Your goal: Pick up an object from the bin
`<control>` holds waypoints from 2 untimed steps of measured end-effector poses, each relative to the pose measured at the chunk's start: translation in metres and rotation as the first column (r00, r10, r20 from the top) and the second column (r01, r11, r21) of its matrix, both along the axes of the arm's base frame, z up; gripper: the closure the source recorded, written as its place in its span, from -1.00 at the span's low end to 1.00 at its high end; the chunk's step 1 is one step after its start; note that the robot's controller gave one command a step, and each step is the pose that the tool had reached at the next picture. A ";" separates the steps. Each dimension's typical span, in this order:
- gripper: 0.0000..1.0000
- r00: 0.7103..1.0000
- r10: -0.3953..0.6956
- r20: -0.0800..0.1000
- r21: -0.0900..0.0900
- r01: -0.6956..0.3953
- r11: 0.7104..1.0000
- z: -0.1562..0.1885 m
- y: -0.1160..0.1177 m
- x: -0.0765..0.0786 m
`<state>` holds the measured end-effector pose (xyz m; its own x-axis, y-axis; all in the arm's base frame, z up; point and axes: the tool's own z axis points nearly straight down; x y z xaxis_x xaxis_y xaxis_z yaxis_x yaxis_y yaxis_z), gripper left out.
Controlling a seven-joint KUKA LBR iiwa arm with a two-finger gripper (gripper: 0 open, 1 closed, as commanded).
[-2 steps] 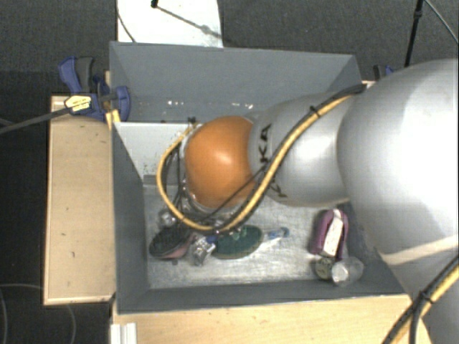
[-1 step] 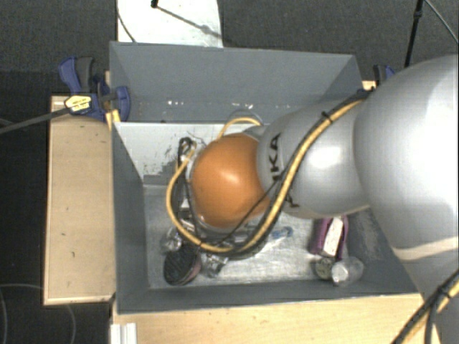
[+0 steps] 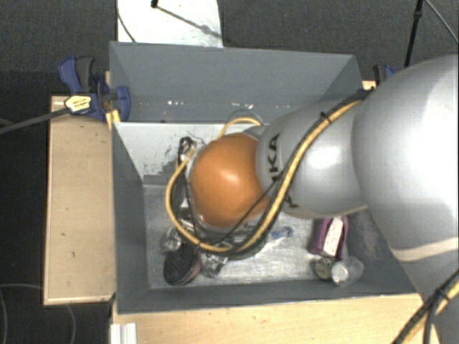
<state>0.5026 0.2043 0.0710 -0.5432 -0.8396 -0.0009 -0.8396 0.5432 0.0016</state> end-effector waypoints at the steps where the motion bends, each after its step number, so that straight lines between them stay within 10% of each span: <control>1: -1.00 1.000 -0.012 -0.001 -0.001 0.012 1.000 0.000 0.001 0.000; 2: 1.00 1.000 -0.014 -0.001 -0.001 0.014 1.000 0.001 0.001 0.000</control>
Offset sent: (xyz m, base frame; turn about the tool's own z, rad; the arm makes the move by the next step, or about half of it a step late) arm 0.0000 0.0000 0.0000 0.0000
